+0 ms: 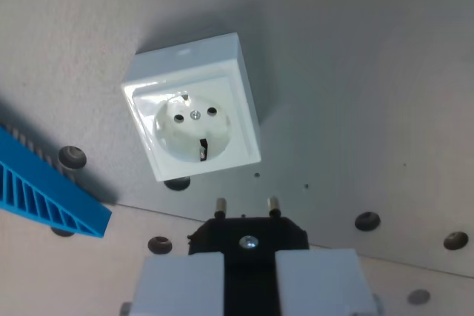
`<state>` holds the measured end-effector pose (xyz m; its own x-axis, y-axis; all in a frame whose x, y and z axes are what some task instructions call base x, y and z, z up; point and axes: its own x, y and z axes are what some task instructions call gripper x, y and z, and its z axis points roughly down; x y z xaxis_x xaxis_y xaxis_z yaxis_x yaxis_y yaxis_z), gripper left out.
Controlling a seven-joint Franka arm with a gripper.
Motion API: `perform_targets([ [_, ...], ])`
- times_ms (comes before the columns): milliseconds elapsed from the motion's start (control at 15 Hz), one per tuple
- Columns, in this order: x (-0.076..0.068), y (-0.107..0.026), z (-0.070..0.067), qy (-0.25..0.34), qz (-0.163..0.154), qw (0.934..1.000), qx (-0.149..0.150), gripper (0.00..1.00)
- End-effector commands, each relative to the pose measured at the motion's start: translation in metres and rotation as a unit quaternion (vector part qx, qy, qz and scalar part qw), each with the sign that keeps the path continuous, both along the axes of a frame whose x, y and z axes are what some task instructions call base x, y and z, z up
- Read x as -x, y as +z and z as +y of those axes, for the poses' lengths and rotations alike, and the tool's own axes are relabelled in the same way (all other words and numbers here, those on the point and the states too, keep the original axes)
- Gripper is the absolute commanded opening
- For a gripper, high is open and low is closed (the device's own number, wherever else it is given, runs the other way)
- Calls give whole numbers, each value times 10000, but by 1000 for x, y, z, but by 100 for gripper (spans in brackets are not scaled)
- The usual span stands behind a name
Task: Move above the white socket
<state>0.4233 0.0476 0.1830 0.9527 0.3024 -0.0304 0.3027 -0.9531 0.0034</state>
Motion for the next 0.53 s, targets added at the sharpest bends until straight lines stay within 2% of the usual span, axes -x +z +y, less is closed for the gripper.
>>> perform_targets([
  [67,6,-16,3,659,-472,9967,-97,0],
  [533,14,-43,11,852,-490,9951,-89,0],
])
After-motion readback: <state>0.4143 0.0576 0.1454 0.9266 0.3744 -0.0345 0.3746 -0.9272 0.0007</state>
